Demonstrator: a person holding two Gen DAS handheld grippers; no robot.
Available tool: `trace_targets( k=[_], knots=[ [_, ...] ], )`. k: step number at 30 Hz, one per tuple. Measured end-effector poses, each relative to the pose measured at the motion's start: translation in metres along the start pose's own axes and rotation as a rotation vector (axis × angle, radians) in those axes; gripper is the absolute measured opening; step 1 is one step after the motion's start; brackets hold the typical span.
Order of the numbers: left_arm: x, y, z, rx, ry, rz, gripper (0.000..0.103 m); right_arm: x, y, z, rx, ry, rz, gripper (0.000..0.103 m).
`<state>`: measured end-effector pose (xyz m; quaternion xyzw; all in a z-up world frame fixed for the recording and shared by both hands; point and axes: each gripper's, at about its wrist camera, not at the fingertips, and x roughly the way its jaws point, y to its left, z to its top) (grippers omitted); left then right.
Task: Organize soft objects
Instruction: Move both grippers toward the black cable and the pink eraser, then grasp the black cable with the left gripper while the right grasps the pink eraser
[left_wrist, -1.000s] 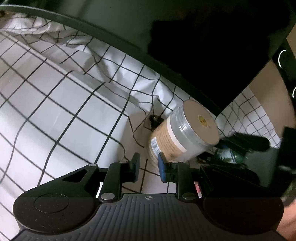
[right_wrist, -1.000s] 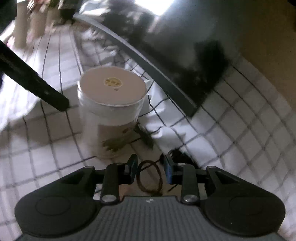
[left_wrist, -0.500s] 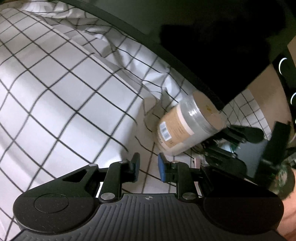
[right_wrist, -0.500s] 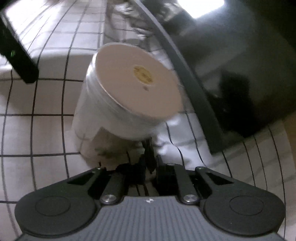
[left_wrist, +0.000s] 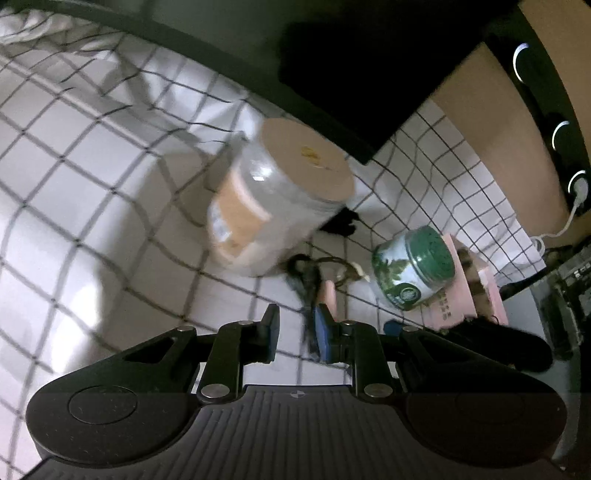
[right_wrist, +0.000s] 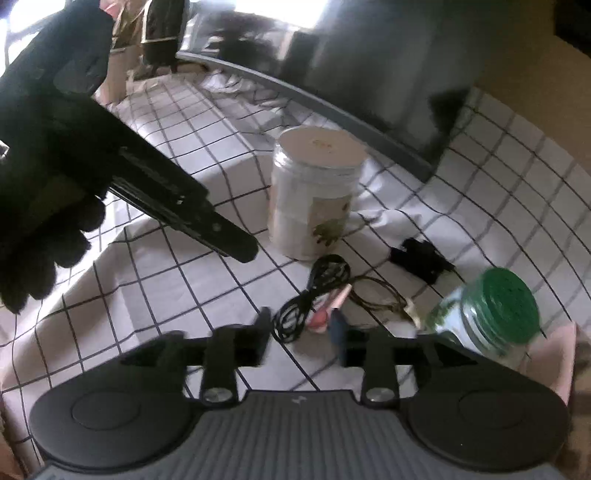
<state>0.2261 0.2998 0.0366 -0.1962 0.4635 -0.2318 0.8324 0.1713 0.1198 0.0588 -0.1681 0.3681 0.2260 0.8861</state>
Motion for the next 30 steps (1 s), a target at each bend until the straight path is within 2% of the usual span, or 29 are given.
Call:
trace_targets(
  k=[4,10,13,14,18,22,25,30],
  knots=[
    [0.026,-0.028,-0.004,0.065,-0.003,0.121,0.023,-0.002,-0.002,-0.017,0.045,0.036,-0.043,0.043],
    [0.049,-0.052,-0.009,0.162,0.024,0.173,0.024,-0.006,-0.004,-0.04,0.116,0.075,-0.082,0.043],
    [0.06,-0.052,-0.01,0.176,0.05,0.233,0.023,-0.003,-0.006,-0.048,0.166,0.085,-0.1,0.049],
    [0.061,-0.053,-0.01,0.183,0.042,0.24,0.023,-0.001,-0.007,-0.052,0.18,0.091,-0.104,0.05],
    [0.065,-0.054,-0.008,0.192,0.042,0.25,0.023,0.001,-0.012,-0.057,0.232,0.069,-0.126,0.067],
    [0.07,-0.059,-0.006,0.223,0.051,0.258,0.023,0.008,-0.024,-0.061,0.349,0.077,-0.107,0.079],
    [0.071,-0.06,-0.005,0.239,0.051,0.264,0.023,0.011,-0.02,-0.06,0.331,0.077,-0.104,0.085],
    [0.074,-0.061,-0.005,0.245,0.053,0.268,0.023,0.012,-0.016,-0.061,0.328,0.079,-0.1,0.089]
  ],
)
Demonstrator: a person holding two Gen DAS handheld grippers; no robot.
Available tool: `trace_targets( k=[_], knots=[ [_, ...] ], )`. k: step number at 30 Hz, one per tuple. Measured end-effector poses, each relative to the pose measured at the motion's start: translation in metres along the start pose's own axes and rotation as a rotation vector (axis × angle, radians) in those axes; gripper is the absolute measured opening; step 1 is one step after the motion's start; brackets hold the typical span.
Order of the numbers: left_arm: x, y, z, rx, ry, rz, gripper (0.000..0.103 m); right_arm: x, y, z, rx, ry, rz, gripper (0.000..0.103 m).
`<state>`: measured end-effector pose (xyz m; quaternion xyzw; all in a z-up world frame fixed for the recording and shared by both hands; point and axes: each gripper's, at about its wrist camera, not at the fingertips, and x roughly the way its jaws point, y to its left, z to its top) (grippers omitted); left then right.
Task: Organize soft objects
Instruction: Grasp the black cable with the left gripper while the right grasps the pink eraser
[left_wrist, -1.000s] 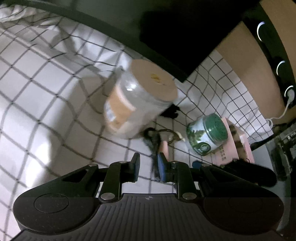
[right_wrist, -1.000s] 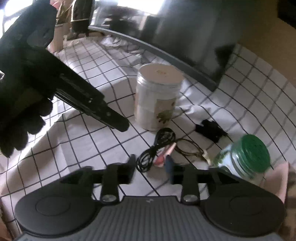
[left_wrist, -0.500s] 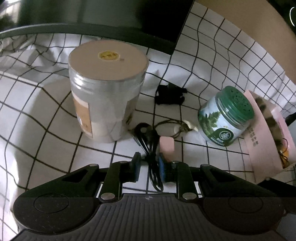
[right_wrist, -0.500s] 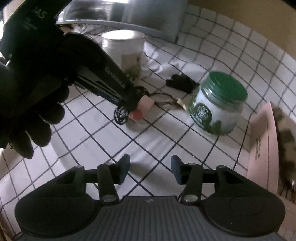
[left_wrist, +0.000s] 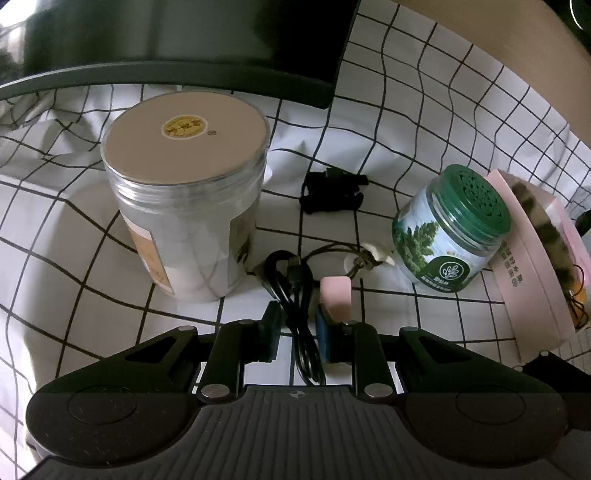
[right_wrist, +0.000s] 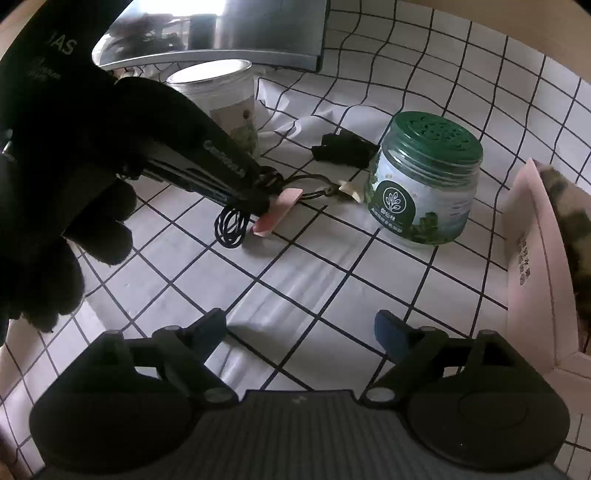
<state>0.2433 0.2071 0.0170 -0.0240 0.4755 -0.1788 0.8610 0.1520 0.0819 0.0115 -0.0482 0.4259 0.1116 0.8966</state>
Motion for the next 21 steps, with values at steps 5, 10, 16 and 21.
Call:
trace_targets(
  k=[5,10,16,21],
  knots=[
    [-0.001,0.003,-0.002,0.027,-0.005,-0.012,0.018,0.001,0.003,-0.001,-0.009,0.007,0.014,0.1],
    [-0.011,0.021,-0.009,-0.024,-0.001,-0.023,0.017,0.002,0.008,0.0,-0.002,0.028,0.005,0.103],
    [-0.026,0.03,-0.024,-0.003,0.001,0.004,0.017,0.005,0.01,0.01,-0.016,0.084,0.018,0.1],
    [-0.038,0.043,-0.035,-0.012,-0.004,0.039,0.017,0.003,0.019,0.031,-0.014,0.02,0.039,0.08]
  ],
)
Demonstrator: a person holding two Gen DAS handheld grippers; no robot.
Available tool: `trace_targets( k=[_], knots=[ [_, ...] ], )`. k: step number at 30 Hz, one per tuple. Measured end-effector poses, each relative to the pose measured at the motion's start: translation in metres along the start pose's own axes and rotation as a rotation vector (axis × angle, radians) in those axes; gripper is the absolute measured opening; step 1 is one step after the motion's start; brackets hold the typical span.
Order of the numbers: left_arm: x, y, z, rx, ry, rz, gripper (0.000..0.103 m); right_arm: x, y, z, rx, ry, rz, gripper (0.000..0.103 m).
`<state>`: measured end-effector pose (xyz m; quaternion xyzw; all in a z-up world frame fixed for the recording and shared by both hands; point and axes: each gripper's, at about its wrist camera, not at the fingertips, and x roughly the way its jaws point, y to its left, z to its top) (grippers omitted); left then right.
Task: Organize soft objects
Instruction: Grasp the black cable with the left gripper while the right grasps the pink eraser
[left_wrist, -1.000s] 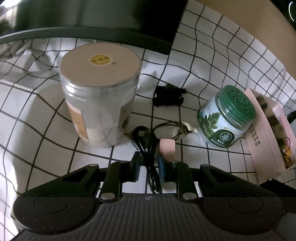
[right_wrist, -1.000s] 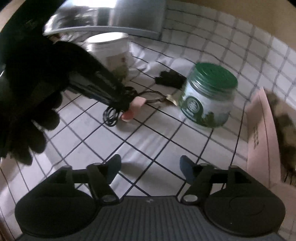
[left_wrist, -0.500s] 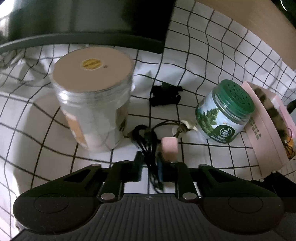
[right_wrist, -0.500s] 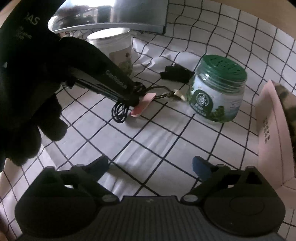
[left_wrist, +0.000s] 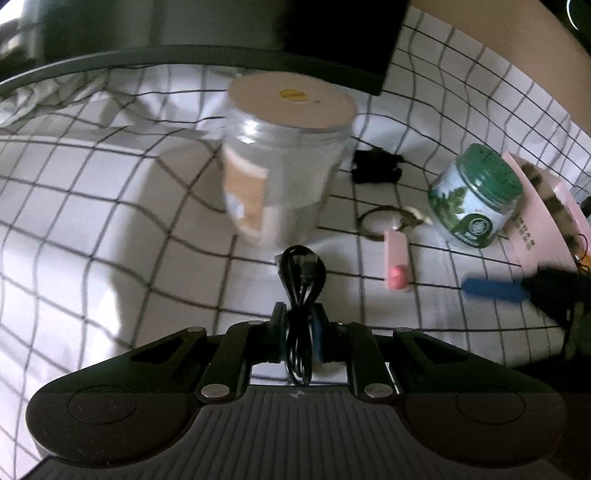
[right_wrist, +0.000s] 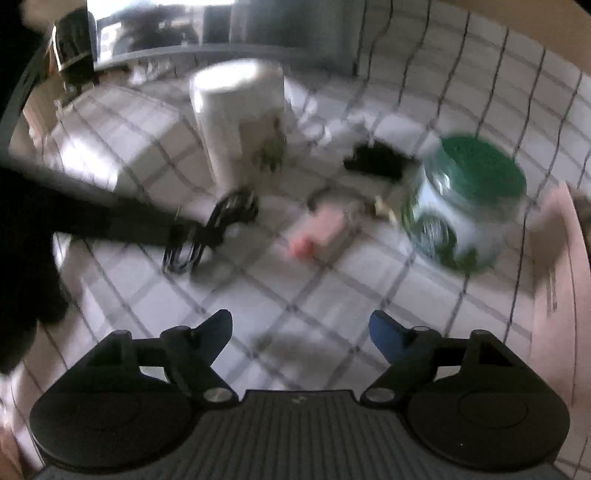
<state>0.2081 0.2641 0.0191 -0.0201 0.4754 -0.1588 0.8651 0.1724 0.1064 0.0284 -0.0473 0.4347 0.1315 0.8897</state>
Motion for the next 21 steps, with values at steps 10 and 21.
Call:
trace_targets(
  k=[10,21],
  knots=[
    [-0.002,0.01,-0.004,-0.057,-0.02,-0.003,0.017,0.041,0.005,0.047,0.011,-0.02,-0.079,0.046],
    [-0.001,0.01,-0.003,-0.061,-0.017,0.0,0.017,0.039,0.005,0.041,-0.015,-0.009,-0.043,0.021]
  ],
)
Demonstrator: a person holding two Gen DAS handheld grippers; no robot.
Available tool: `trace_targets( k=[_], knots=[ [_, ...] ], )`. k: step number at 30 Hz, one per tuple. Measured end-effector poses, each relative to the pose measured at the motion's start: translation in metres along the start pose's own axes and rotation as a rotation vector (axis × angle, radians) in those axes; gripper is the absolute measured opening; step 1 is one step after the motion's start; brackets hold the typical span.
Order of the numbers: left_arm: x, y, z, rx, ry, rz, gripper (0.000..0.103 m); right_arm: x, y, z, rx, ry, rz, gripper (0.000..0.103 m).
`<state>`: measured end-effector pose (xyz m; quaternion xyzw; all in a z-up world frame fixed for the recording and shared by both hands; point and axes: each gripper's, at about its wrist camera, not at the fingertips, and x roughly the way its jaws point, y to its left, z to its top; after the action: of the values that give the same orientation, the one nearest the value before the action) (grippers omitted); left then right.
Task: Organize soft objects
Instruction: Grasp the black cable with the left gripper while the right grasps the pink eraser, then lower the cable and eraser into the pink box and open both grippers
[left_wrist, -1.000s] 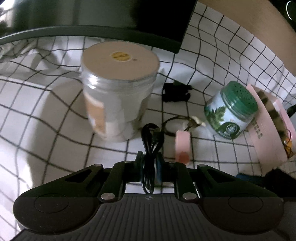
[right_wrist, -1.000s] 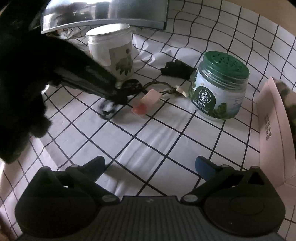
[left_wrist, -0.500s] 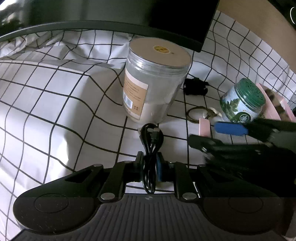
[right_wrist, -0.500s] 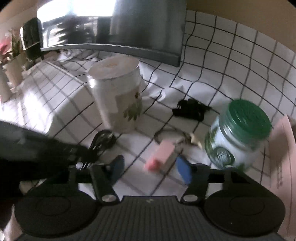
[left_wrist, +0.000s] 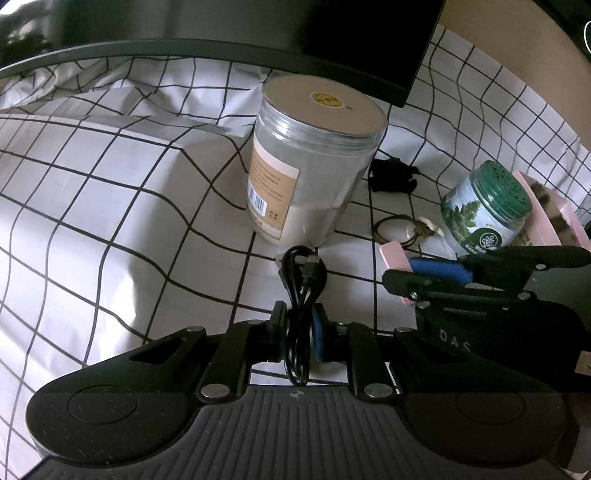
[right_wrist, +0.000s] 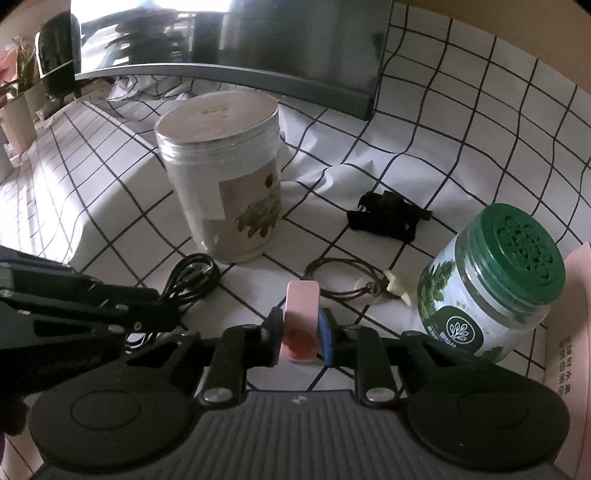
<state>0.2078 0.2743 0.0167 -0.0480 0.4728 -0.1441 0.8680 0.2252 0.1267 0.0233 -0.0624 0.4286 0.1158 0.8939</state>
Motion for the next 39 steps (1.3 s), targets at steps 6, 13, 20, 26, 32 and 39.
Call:
trace_targets(
  k=[6,13,20,26,32,39],
  knots=[
    [0.001,-0.001,0.001,0.003,0.0,0.01,0.017,-0.004,-0.003,-0.003,-0.003,0.002,0.0,0.02],
    [0.003,-0.021,0.01,0.049,-0.006,-0.05,0.016,-0.015,-0.008,-0.006,-0.032,-0.022,-0.013,0.02],
    [-0.041,-0.06,0.047,0.143,-0.157,-0.123,0.016,-0.067,-0.03,0.025,-0.059,-0.199,-0.07,0.02],
    [-0.099,-0.089,0.101,0.238,-0.339,-0.041,0.016,-0.136,-0.086,0.05,0.04,-0.385,-0.148,0.02],
    [-0.122,-0.136,0.127,0.243,-0.405,-0.142,0.016,-0.2,-0.148,0.034,0.135,-0.476,-0.292,0.02],
    [-0.079,-0.228,0.116,0.261,-0.305,-0.408,0.016,-0.246,-0.206,-0.018,0.236,-0.438,-0.41,0.02]
  ],
)
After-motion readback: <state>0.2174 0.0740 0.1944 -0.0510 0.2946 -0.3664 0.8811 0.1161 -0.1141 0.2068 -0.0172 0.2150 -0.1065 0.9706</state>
